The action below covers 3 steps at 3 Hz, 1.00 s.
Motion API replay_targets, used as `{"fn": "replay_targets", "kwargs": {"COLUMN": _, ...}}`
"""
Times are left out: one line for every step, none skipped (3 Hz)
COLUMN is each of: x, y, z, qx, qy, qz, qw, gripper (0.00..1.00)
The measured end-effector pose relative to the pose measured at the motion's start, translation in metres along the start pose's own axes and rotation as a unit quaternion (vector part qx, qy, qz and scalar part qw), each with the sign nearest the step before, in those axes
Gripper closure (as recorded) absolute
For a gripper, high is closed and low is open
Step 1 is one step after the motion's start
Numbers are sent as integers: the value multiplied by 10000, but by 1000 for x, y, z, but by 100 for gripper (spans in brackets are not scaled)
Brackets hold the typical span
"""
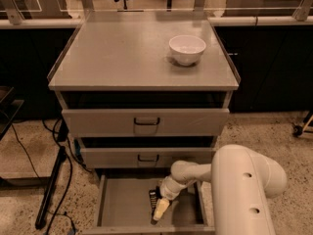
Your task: Pick rxbar chocolate from bottom drawer and place on counter
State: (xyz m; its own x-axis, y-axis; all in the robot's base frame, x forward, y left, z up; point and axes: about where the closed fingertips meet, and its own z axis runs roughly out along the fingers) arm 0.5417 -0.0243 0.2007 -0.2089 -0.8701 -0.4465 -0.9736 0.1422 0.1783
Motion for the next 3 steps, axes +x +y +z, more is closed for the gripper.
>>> {"fn": "replay_targets", "kwargs": {"x": -16, "y": -11, "z": 31, "qx": 38, "qy": 106, "qz": -231, "qw": 9997, "gripper": 0}}
{"fn": "replay_targets", "kwargs": {"x": -16, "y": -11, "z": 31, "qx": 34, "qy": 108, "qz": -233, "qw": 9997, "gripper": 0}}
{"fn": "replay_targets", "kwargs": {"x": -8, "y": -16, "z": 43, "qx": 33, "qy": 191, "qz": -274, "qw": 9994, "gripper": 0}}
